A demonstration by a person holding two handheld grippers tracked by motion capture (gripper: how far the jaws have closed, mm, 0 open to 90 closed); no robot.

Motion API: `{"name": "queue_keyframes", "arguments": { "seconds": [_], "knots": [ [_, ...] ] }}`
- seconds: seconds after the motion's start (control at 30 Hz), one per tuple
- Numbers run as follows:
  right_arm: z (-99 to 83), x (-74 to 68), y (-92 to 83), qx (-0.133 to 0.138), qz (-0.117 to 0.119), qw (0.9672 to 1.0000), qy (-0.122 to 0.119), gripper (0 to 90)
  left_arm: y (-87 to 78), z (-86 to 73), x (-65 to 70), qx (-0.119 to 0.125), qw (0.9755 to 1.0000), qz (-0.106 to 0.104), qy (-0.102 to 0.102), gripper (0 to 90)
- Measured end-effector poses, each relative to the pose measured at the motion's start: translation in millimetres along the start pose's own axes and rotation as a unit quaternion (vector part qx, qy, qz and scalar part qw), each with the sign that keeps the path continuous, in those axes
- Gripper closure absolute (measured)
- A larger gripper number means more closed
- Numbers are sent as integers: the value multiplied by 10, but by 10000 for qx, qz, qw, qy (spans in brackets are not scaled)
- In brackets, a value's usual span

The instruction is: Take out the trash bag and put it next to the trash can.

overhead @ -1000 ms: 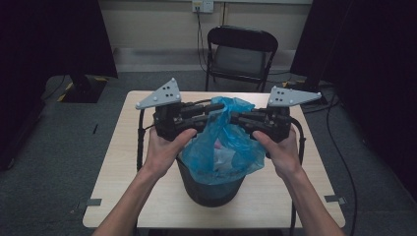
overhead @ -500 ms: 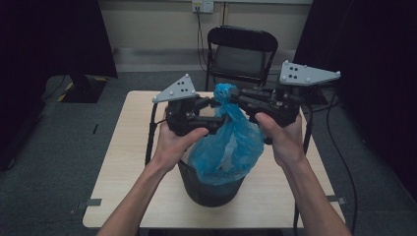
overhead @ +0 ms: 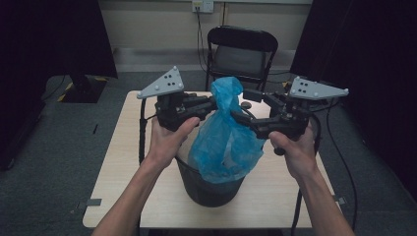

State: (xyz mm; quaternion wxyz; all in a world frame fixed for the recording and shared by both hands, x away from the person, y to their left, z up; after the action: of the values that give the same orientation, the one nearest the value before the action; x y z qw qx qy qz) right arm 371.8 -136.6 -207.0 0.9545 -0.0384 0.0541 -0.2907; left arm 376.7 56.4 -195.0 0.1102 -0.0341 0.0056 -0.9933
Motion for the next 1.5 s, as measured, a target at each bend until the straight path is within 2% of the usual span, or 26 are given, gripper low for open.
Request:
{"name": "queue_keyframes", "arguments": {
  "seconds": [0.07, 0.13, 0.2, 0.23, 0.27, 0.3, 0.37, 0.4, 0.43, 0.47, 0.5, 0.57, 0.63, 0.67, 0.7, 0.73, 0.9, 0.97, 1.07, 1.13, 1.17, 1.23, 1.3, 1.37, 1.47, 1.5],
  "knots": [
    [-43, -20, 76, -64, 110, 9999, -27, 209, 17, 61, 30, 46, 10000, -43, 22, 890],
    [-62, -52, 175, -128, 169, 9997, -97, 297, 38, 106, 72, 87, 9998, -187, 30, 890],
    [-69, -78, 261, -183, 282, 9992, -205, 506, 42, 129, 101, 103, 9997, -201, 56, 888],
    [-54, -96, 308, -179, 460, 9985, -232, 750, 31, 131, 102, 94, 9997, -201, 71, 882],
    [-37, -97, 318, -138, 449, 9986, -238, 844, 12, 126, 96, 75, 9997, -188, 96, 865],
    [-17, -96, 325, -116, 449, 9986, -258, 883, -53, 107, 71, 133, 9999, 5, 86, 809],
    [35, -89, 331, -61, 449, 9986, -267, 899, -133, 72, 24, 178, 9993, 334, 53, 567],
    [65, -85, 330, -38, 440, 9986, -274, 900, -133, 72, 24, 178, 9993, 334, 53, 473],
    [65, -85, 330, -38, 440, 9986, -274, 900, -166, 50, -5, 175, 9987, 484, 44, 473],
    [127, -85, 337, -14, 414, 9987, -289, 900, -214, -6, -66, 199, 9980, 595, 7, 340],
    [127, -85, 337, -14, 414, 9987, -289, 900, -214, -6, -66, 199, 9980, 595, 7, 310],
    [190, -143, 375, -36, 363, 9986, -387, 900, -260, -57, -135, 424, 9979, 418, -239, 269],
    [215, -171, 391, -1, 306, 9987, -418, 900, -291, -52, -144, 489, 9976, 380, -303, 257],
    [223, -173, 387, 14, 268, 9986, -459, 900, -390, -21, -111, 778, 9960, 345, -283, 259],
    [223, -173, 387, 14, 268, 9986, -459, 900, -390, -21, -111, 778, 9960, 345, -283, 273],
    [226, -150, 370, -41, 145, 9985, -522, 900, -442, -31, -70, 606, 9971, 449, -91, 274],
    [273, -56, 292, 124, 102, 9993, -341, 900, -434, -116, -85, 337, 9989, 240, -242, 224],
    [327, -81, 294, 231, 170, 9991, -303, 900, -241, -194, -85, 14, 9996, 70, -273, 156],
    [398, -158, 345, 291, 272, 9989, -262, 900, -84, -234, -71, -146, 9996, 160, -190, 156],
    [442, -209, 372, 390, 453, 9981, -163, 900, 93, -260, -82, -194, 9991, 261, -271, 191],
    [456, -234, 374, 431, 535, 9976, -116, 900, 93, -260, -82, -194, 9991, 261, -271, 303],
    [467, -267, 352, 451, 562, 9973, -111, 900, 125, -299, -57, -250, 9995, 151, -131, 630],
    [454, -244, 292, 427, 464, 9979, -121, 896, 102, -311, -51, -264, 9995, 104, -135, 821],
    [442, -212, 251, 427, 396, 9982, -136, 885, 23, -312, -54, -249, 9996, 97, -125, 869],
    [352, -32, 82, 319, 41, 9995, -75, 644, -159, -242, -100, -160, 9996, 183, -165, 898],
    [352, -32, 82, 319, 41, 9995, -75, 644, -159, -242, -100, -160, 9996, 183, -165, 898]
  ]
}}
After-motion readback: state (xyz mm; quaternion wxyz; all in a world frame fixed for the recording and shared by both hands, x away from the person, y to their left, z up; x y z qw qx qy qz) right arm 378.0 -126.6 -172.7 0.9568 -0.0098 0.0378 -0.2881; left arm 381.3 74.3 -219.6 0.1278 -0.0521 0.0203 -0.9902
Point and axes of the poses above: each handheld gripper's, and its own axes: y roughly forward along the jaws, z roughly out of its top, x roughly to its right, the point moved 4 cm from there along y, roughly forward along the jaws, and after that the axes turned 8 degrees about -z, right-handed, at the moved point
